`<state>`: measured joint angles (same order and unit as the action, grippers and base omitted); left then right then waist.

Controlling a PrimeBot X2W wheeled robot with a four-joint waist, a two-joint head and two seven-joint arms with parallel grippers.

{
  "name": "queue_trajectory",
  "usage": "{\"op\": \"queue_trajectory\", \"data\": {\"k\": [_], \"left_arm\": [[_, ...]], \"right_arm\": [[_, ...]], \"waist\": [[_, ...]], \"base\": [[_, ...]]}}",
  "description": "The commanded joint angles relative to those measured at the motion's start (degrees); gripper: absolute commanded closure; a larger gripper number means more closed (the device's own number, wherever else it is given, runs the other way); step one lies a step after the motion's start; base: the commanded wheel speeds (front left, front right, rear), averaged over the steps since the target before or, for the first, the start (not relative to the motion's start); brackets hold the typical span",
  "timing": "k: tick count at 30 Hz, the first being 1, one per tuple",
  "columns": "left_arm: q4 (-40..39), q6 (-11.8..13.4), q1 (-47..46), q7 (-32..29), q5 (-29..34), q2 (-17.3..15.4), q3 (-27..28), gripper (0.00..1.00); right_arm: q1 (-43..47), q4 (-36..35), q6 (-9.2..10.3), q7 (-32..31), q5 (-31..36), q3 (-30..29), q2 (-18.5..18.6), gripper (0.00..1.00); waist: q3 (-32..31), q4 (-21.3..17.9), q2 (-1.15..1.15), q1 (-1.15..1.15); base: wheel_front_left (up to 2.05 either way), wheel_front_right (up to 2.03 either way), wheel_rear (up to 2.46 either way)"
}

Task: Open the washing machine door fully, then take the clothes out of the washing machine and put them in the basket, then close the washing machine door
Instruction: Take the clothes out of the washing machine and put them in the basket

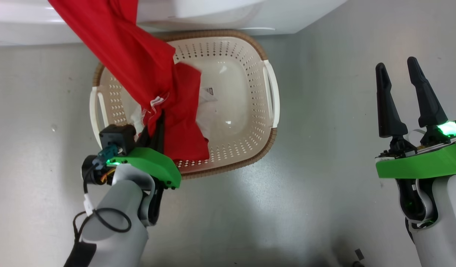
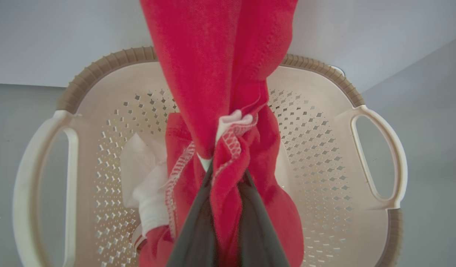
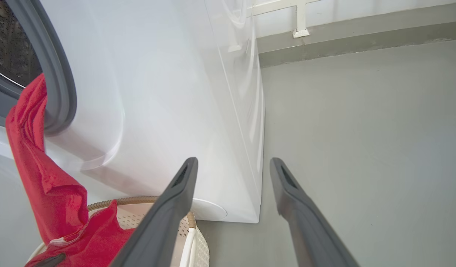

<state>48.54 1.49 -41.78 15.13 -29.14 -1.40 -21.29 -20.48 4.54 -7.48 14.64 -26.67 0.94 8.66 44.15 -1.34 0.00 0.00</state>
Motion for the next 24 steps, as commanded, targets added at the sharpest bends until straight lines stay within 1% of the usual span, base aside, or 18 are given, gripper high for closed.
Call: {"op": "queue_trajectory", "data": {"k": [1,7,8,9,11,12,15,16,17,18,21,23,24], "left_arm": [[1.6,-0.28,0.97,-0.14,-1.02,-1.48,-0.11,1.0],[5.82,-0.24,-2.0,-0.14,-3.36,-1.48,-1.89,1.0],[6.0,-0.12,-2.35,-0.14,-3.53,-1.48,-1.8,1.0],[6.09,-0.02,-2.64,-0.14,-3.6,-1.48,-1.7,0.97],[6.21,0.08,-3.0,-0.14,-3.54,-1.48,-1.58,0.87],[6.2,0.16,-3.15,-0.14,-3.48,-1.48,-1.49,0.79],[5.82,0.37,-3.35,-0.14,-3.3,-1.48,-1.04,0.71],[5.64,0.41,-3.37,-0.14,-3.2,-1.48,-0.81,0.66],[5.44,0.42,-3.34,-0.14,-3.08,-1.48,-0.59,0.59],[5.2,0.42,-3.29,-0.14,-2.91,-1.48,-0.35,0.55],[4.24,0.41,-2.89,-0.14,-2.43,-1.48,0.21,0.5],[3.32,0.45,-2.55,-0.14,-2.11,-1.48,0.62,0.32],[2.92,0.43,-2.35,-0.14,-1.98,-1.48,0.86,0.26]], "right_arm": [[0.77,-1.42,-0.01,0.36,0.07,1.43,0.29,0.0],[0.3,-1.5,-0.01,0.36,0.03,1.61,0.26,0.0],[0.28,-1.53,-0.01,0.36,0.04,1.58,0.25,0.0],[0.27,-1.57,-0.01,0.36,0.05,1.54,0.25,0.0],[0.31,-1.59,-0.01,0.36,0.09,1.45,0.24,0.0],[0.33,-1.6,-0.01,0.36,0.11,1.42,0.25,0.0],[0.39,-1.6,-0.01,0.36,0.13,1.38,0.31,0.0],[0.39,-1.58,-0.01,0.36,0.13,1.38,0.34,0.0],[0.38,-1.56,-0.01,0.36,0.13,1.4,0.37,0.0],[0.38,-1.53,-0.01,0.36,0.13,1.43,0.4,0.0],[0.43,-1.42,-0.01,0.36,0.13,1.47,0.49,0.0],[0.5,-1.38,-0.01,0.36,0.14,1.45,0.57,0.0],[0.55,-1.36,-0.01,0.36,0.16,1.46,0.6,0.0]], "waist": [[0.59,-0.26,0.0,0.0],[1.58,-0.68,0.0,0.0],[1.66,-0.73,0.0,0.0],[1.75,-0.77,0.0,0.0],[1.82,-0.77,0.0,0.0],[1.85,-0.76,0.0,0.0],[1.84,-0.65,0.0,0.0],[1.81,-0.61,0.0,0.0],[1.75,-0.57,0.0,0.0],[1.67,-0.53,0.0,0.0],[1.29,-0.37,0.0,0.0],[1.05,-0.21,0.0,0.0],[0.88,-0.14,0.0,0.0]], "base": [[0.0,0.0,0.0],[0.0,0.0,0.0],[0.0,0.0,0.0],[0.0,0.0,0.0],[0.0,0.0,0.0],[0.0,0.0,0.0],[0.0,0.0,0.0],[0.0,0.0,0.0],[0.0,0.0,0.0],[0.0,0.0,0.0],[0.0,0.0,0.0],[0.0,0.0,0.0],[0.0,0.0,0.0]]}}
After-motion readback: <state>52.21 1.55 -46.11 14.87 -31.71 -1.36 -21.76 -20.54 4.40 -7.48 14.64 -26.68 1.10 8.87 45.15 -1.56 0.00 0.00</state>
